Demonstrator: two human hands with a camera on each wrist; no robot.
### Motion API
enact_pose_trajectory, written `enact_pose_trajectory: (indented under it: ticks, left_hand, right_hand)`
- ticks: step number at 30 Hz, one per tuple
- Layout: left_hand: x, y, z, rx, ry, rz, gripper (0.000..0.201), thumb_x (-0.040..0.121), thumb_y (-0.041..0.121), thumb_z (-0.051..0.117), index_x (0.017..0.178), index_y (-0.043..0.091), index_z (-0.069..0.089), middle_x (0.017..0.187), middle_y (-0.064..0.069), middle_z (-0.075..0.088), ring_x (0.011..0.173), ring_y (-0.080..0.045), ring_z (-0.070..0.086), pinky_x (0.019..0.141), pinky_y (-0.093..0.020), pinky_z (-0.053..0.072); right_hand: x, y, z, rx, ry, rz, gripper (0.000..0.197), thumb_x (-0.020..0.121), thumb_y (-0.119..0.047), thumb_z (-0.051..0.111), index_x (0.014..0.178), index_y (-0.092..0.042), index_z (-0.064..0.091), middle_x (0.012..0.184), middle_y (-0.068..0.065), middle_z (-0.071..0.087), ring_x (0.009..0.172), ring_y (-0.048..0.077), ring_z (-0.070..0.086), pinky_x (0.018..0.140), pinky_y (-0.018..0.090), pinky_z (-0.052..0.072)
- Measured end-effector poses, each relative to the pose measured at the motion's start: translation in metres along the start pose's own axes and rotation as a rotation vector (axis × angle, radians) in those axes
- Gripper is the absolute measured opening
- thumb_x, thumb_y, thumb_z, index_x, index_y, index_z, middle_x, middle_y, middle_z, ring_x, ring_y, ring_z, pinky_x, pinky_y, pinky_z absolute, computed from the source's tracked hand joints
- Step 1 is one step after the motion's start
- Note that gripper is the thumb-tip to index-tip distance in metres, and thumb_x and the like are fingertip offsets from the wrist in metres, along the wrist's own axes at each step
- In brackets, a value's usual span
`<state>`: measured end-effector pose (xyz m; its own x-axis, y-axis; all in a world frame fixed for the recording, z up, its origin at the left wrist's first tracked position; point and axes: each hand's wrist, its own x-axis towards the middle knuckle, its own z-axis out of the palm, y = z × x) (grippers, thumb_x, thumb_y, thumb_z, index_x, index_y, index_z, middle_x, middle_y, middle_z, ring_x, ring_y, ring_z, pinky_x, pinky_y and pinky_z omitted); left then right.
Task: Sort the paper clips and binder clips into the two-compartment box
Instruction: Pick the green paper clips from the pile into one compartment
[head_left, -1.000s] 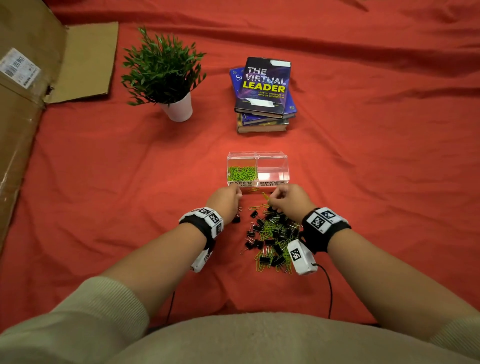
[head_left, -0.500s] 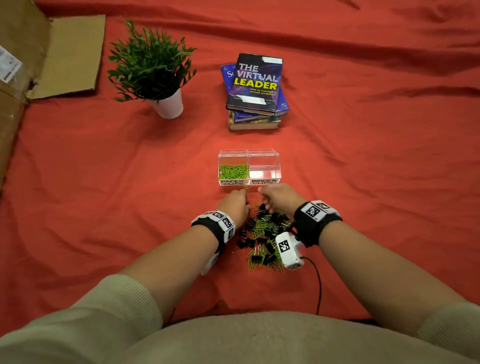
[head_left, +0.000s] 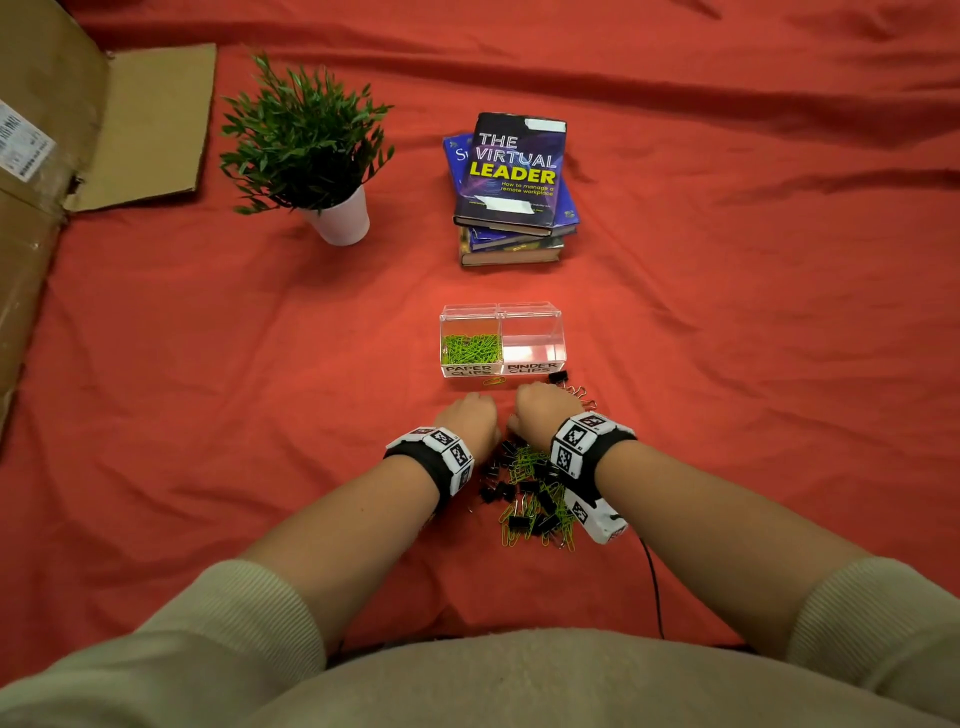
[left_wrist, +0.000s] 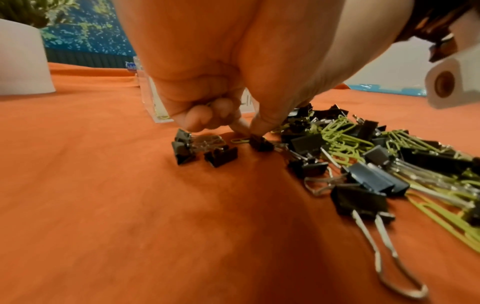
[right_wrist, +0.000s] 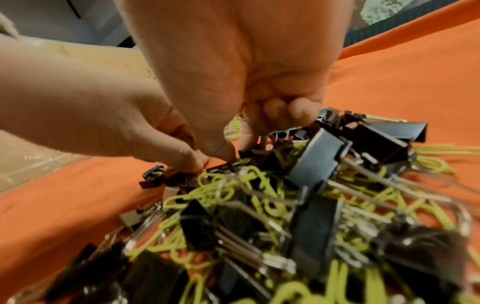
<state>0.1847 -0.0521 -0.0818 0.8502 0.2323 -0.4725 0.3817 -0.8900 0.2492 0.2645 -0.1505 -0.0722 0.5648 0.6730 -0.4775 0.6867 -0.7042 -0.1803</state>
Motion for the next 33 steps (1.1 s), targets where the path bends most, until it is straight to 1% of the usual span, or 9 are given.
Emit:
enact_pose_trajectory:
  ticks: [3, 5, 10, 15, 17, 21, 24, 30, 33]
  left_hand:
    - [-0.001, 0.0, 0.001, 0.015, 0.001, -0.003, 0.032, 0.092, 0.018, 0.048, 0.117, -0.001, 0.05, 0.121, -0.02, 0.054, 0.11, -0.037, 0.055, 0.087, -0.042, 0.045]
    - [-0.003, -0.002, 0.003, 0.016, -0.006, -0.002, 0.031, 0.094, 0.016, 0.046, 0.119, -0.003, 0.048, 0.121, -0.021, 0.053, 0.11, -0.037, 0.054, 0.087, -0.042, 0.044]
    - [-0.007, -0.019, 0.002, -0.067, 0.036, -0.023, 0.027, 0.096, 0.017, 0.04, 0.114, 0.0, 0.049, 0.117, -0.02, 0.054, 0.106, -0.038, 0.055, 0.089, -0.043, 0.044]
    - [-0.011, -0.029, 0.002, -0.13, 0.05, 0.026, 0.017, 0.089, 0.018, 0.051, 0.103, 0.009, 0.055, 0.112, -0.013, 0.057, 0.103, -0.032, 0.057, 0.089, -0.041, 0.048]
    - [-0.012, -0.026, 0.003, -0.107, 0.044, 0.051, 0.021, 0.09, 0.023, 0.055, 0.105, 0.009, 0.054, 0.112, -0.012, 0.057, 0.102, -0.032, 0.057, 0.089, -0.041, 0.048]
    - [-0.014, -0.022, 0.005, -0.062, 0.051, 0.072, 0.023, 0.091, 0.026, 0.056, 0.106, 0.008, 0.054, 0.113, -0.012, 0.056, 0.104, -0.032, 0.056, 0.088, -0.043, 0.048]
    - [-0.015, -0.022, 0.004, -0.039, 0.026, 0.059, 0.024, 0.092, 0.025, 0.055, 0.106, 0.007, 0.054, 0.115, -0.014, 0.055, 0.106, -0.034, 0.056, 0.088, -0.042, 0.048]
    - [-0.015, -0.021, 0.001, -0.081, 0.031, 0.035, 0.026, 0.093, 0.016, 0.043, 0.11, -0.002, 0.051, 0.116, -0.021, 0.055, 0.106, -0.038, 0.055, 0.087, -0.043, 0.043]
    - [-0.018, -0.022, -0.006, -0.288, 0.091, -0.019, 0.017, 0.092, 0.015, 0.046, 0.1, 0.001, 0.053, 0.102, -0.019, 0.059, 0.092, -0.034, 0.057, 0.076, -0.038, 0.042]
  right_hand:
    - [-0.001, 0.0, -0.001, 0.032, 0.002, 0.005, 0.027, 0.09, -0.021, 0.046, 0.105, 0.0, 0.056, 0.109, 0.018, 0.061, 0.102, 0.035, 0.058, 0.082, 0.041, 0.048]
    - [-0.003, 0.002, -0.003, 0.153, 0.016, 0.001, 0.019, 0.088, -0.021, 0.047, 0.094, -0.004, 0.055, 0.094, 0.016, 0.06, 0.091, 0.033, 0.059, 0.072, 0.038, 0.046]
    - [-0.014, 0.013, -0.014, 0.811, 0.067, 0.147, 0.018, 0.088, -0.018, 0.053, 0.071, -0.012, 0.054, 0.069, 0.007, 0.064, 0.057, 0.015, 0.055, 0.055, 0.028, 0.047]
    - [-0.019, 0.015, -0.022, 1.401, -0.031, 0.225, 0.012, 0.092, 0.0, 0.045, 0.093, 0.001, 0.057, 0.071, 0.011, 0.06, 0.058, 0.02, 0.058, 0.051, 0.025, 0.049]
    - [-0.014, 0.014, -0.02, 1.346, -0.04, 0.249, 0.019, 0.091, -0.002, 0.042, 0.096, -0.001, 0.06, 0.069, 0.008, 0.057, 0.057, 0.018, 0.055, 0.051, 0.025, 0.047]
    - [-0.006, 0.006, -0.012, 0.581, 0.009, 0.065, 0.01, 0.086, -0.015, 0.054, 0.079, -0.011, 0.06, 0.077, 0.004, 0.063, 0.068, 0.018, 0.059, 0.063, 0.032, 0.052]
    - [-0.005, -0.004, -0.004, 0.193, -0.013, -0.026, 0.01, 0.086, -0.018, 0.054, 0.09, -0.008, 0.056, 0.099, 0.013, 0.062, 0.09, 0.028, 0.061, 0.074, 0.034, 0.048]
    - [-0.004, -0.014, 0.005, 0.055, -0.026, -0.035, 0.034, 0.09, -0.018, 0.053, 0.118, 0.001, 0.052, 0.119, 0.017, 0.054, 0.111, 0.035, 0.054, 0.089, 0.043, 0.048]
    - [-0.006, -0.012, 0.001, 0.217, 0.002, -0.018, 0.02, 0.089, -0.016, 0.053, 0.103, -0.003, 0.055, 0.102, 0.014, 0.058, 0.095, 0.031, 0.059, 0.076, 0.037, 0.049]
